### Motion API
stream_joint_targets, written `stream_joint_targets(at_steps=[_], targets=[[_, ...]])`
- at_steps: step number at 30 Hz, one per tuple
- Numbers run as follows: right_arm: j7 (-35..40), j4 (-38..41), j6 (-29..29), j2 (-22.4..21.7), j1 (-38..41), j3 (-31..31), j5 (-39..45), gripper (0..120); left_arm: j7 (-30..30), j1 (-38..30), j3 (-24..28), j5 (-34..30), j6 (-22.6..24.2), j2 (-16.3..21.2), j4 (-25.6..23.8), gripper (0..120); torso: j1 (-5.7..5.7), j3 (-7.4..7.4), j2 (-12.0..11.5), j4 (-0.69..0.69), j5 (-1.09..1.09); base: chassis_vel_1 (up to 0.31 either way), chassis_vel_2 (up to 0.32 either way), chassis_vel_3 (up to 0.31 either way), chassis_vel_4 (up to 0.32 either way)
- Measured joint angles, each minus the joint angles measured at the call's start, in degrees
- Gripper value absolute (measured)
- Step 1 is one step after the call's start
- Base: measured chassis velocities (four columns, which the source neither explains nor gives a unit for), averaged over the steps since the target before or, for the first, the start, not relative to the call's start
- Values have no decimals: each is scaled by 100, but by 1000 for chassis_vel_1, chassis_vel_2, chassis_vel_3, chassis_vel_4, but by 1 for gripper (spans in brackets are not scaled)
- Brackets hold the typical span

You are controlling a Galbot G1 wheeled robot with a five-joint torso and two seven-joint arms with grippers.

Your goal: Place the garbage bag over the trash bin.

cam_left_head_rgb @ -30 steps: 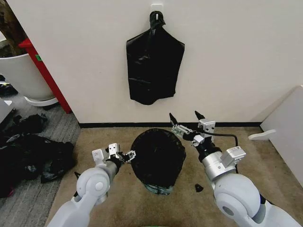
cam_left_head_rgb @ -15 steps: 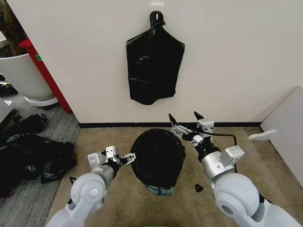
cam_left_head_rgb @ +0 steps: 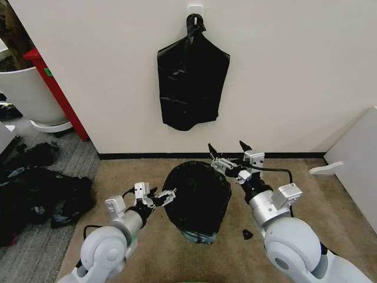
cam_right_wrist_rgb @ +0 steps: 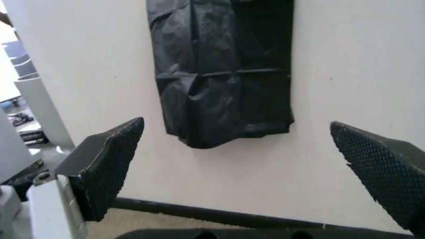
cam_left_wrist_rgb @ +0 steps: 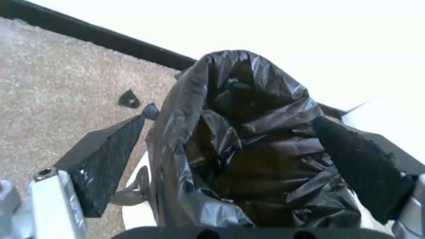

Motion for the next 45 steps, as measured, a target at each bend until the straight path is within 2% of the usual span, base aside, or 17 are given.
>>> stream_joint_targets(at_steps=[5,8,9,11,14,15,18,21,22,28,36,45], targets=[[-3,95,12,126,-252,192,-59,100,79,269,-445,-89,-173,-114,-82,100,0,0,0,1,0,0,0,0,0],[-19,169,41,290,-470,332,-170,100,621,503,-811,160,-516,-225,-149,100,0,0,0,1,0,0,0,0,0],[-19,169,41,290,-470,332,-170,100,621,503,-811,160,-516,-225,-149,100,0,0,0,1,0,0,0,0,0],[-100,169,116,462,-682,443,-389,100,1086,641,-1031,719,-991,-263,-178,100,0,0,0,1,0,0,0,0,0],[-371,39,348,784,-1076,653,-964,100,1466,782,-1336,1667,-1727,-273,-251,100,0,0,0,0,0,0,0,0,0],[-371,39,348,784,-1076,653,-964,100,1466,782,-1336,1667,-1727,-273,-251,100,0,0,0,0,0,0,0,0,0],[-880,-180,749,1134,-1505,967,-1715,100,1719,1032,-1782,2322,-2147,-251,-427,100,0,0,0,1,0,0,0,0,0],[-1223,-322,1092,1514,-1933,1273,-2318,100,1889,1420,-2204,2661,-2524,-306,-530,100,0,0,0,-2,0,0,0,0,0],[-1223,-322,1092,1514,-1933,1273,-2318,100,1889,1420,-2204,2661,-2524,-306,-530,100,0,0,0,-2,0,0,0,0,0],[-1684,-408,1628,2349,-2763,1613,-3103,100,2348,2374,-2886,2900,-3337,-850,-718,100,0,-1,0,2,-1,0,0,0,0],[-2148,-538,2251,3023,-3580,1686,-3707,100,2574,2984,-2976,2963,-3753,-1408,-992,100,0,0,0,-1,-1,0,0,0,0],[-2128,-472,2331,3132,-3680,1775,-3825,100,2559,3572,-2834,2902,-3866,-1574,-1115,100,0,0,0,1,0,0,0,0,0]])
